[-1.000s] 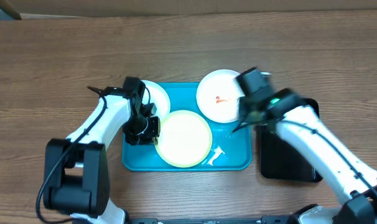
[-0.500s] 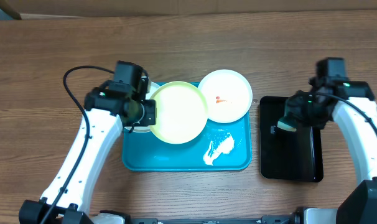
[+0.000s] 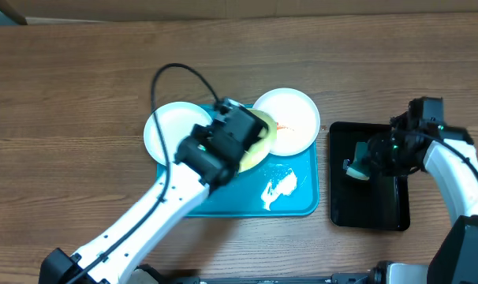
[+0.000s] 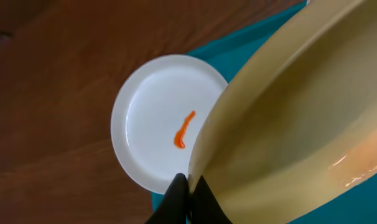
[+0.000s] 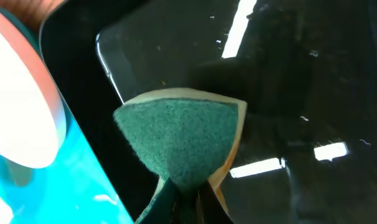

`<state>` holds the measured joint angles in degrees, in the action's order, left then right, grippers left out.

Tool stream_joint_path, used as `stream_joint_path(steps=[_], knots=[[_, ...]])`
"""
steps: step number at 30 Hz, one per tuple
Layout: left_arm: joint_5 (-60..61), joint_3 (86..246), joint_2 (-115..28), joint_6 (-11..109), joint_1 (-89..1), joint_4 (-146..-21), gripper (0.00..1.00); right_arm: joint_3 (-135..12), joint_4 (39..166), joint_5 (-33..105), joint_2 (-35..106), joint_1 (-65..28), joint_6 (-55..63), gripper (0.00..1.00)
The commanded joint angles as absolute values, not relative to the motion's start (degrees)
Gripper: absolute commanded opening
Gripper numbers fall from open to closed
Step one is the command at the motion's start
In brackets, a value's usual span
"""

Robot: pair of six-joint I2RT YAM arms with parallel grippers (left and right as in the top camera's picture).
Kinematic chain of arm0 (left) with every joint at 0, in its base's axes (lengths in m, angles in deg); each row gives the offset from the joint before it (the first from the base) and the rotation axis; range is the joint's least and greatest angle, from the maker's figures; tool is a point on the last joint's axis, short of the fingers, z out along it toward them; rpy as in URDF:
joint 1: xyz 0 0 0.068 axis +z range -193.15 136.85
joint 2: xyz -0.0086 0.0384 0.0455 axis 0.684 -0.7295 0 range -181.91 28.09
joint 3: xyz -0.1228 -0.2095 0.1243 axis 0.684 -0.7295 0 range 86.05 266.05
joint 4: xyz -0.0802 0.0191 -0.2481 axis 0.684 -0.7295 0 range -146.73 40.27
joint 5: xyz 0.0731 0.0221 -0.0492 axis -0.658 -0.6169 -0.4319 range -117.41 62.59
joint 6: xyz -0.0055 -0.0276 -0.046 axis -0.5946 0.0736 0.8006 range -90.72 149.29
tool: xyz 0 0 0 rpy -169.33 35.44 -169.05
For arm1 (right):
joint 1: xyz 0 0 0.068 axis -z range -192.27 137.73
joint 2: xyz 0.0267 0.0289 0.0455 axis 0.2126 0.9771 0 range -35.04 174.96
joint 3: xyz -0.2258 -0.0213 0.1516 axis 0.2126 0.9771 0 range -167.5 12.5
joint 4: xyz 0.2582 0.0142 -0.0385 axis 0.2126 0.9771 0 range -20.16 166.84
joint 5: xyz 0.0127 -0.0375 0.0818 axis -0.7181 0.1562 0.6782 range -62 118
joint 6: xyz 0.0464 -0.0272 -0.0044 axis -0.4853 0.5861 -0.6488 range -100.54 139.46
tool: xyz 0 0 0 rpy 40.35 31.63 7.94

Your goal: Clean dirty plates on tray and stack at the side

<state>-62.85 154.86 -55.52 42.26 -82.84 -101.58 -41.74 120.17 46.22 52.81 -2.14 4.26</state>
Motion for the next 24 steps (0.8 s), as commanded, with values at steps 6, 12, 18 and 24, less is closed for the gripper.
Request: stream_joint_path(steps=[6,12,18,24], knots=[[-71.6,156.0,-54.3,44.3,-85.9,-101.5,0.04,-31.6,103.5,60.2,51.8,-1.9,4.2,0.04],[-72.2,156.0,-54.3,44.3,-85.9,-102.5,0.04,-24.0,93.3,61.3,51.8,-1.9,-3.2,0.04],[-74.1,156.0,-54.3,44.3,-85.9,-103.0,0.04,-18.2,89.3,55.7,51.8,-0.8,-15.2,0.04],[-73.9,156.0,-54.3,44.3,-85.9,-103.0,0.04,-15.9,89.4,50.0,51.8,1.8,-19.6,0.04]])
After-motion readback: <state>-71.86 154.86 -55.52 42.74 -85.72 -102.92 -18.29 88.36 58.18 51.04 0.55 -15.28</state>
